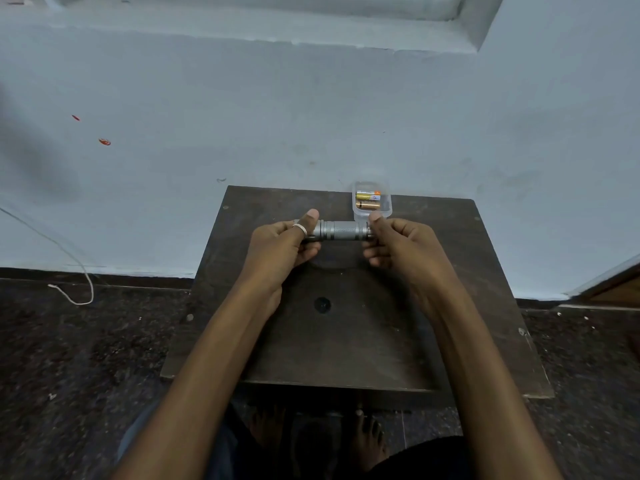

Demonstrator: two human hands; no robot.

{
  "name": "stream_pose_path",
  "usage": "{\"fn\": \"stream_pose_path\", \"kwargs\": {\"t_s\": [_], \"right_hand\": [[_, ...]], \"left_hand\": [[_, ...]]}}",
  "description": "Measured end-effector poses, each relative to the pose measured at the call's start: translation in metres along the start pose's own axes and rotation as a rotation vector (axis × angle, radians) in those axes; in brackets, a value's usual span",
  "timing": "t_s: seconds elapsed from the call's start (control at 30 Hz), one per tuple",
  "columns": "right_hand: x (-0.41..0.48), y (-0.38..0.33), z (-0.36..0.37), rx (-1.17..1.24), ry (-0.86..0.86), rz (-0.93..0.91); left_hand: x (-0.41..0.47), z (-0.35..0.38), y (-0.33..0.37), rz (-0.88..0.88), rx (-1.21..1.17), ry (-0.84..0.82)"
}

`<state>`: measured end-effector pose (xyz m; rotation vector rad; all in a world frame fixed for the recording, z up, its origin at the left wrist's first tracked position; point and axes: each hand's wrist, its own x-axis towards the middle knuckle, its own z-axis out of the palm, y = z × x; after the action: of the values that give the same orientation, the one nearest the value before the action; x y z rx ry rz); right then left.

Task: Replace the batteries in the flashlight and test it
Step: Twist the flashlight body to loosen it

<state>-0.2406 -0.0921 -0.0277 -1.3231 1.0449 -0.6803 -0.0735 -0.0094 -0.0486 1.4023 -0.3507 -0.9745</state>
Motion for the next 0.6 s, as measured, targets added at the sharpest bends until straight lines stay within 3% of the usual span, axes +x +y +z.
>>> {"fn": "stream_pose_path", "kwargs": {"t_s": [0.4, 0.6], "right_hand": [[-0.0015, -0.0035, -0.0011, 0.094, -0.037, -0.005], [0.0025, 0.0018, 0.0005, -0.059, 0.014, 0.055]], "left_hand": [[0.0014, 0.0, -0.0007, 0.0, 0.005, 0.024], [0.002, 0.0018, -0.0014, 0.006, 0.008, 0.028]]}}
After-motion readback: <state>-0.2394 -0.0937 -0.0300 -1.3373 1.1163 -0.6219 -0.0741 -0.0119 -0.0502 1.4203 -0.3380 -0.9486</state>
